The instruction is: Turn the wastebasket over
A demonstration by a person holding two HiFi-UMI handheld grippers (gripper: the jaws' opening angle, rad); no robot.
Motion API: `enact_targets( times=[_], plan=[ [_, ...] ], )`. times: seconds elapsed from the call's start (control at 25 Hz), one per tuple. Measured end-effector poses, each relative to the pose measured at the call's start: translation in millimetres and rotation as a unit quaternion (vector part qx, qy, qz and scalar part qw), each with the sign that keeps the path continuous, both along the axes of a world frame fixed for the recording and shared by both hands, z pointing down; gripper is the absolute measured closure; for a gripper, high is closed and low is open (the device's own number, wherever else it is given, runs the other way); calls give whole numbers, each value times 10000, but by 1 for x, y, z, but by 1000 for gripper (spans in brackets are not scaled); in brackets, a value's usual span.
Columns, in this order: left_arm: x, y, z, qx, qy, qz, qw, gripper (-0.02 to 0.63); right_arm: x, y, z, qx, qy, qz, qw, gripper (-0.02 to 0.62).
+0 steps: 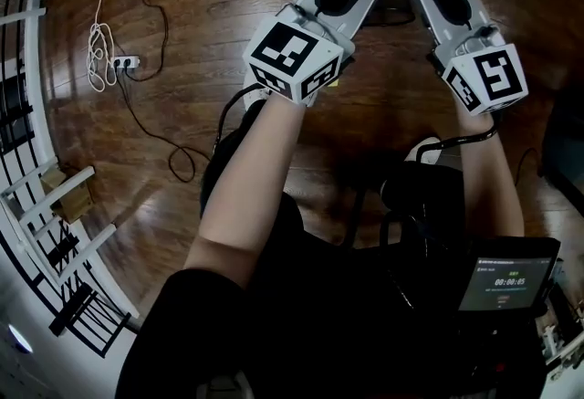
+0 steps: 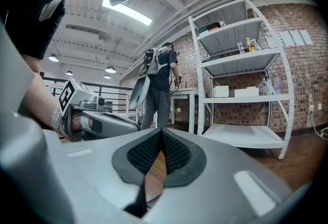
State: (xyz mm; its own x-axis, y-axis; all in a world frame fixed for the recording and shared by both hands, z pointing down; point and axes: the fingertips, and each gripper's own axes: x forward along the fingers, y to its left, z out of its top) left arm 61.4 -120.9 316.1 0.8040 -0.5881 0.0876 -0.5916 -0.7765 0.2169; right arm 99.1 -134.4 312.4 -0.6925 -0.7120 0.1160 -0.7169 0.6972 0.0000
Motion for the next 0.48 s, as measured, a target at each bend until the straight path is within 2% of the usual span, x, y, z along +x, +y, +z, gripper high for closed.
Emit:
enact_targets(
  times=[0.24,0.48],
  plan=[
    [-13,-6,3,25,-34,-267,9996,603,-13,-3,3,-31,1,-252,9997,585],
    [3,-32,7,72,-45,-487,9988,603,15,-32,3,-89,-149,-60,9998,584]
  ],
)
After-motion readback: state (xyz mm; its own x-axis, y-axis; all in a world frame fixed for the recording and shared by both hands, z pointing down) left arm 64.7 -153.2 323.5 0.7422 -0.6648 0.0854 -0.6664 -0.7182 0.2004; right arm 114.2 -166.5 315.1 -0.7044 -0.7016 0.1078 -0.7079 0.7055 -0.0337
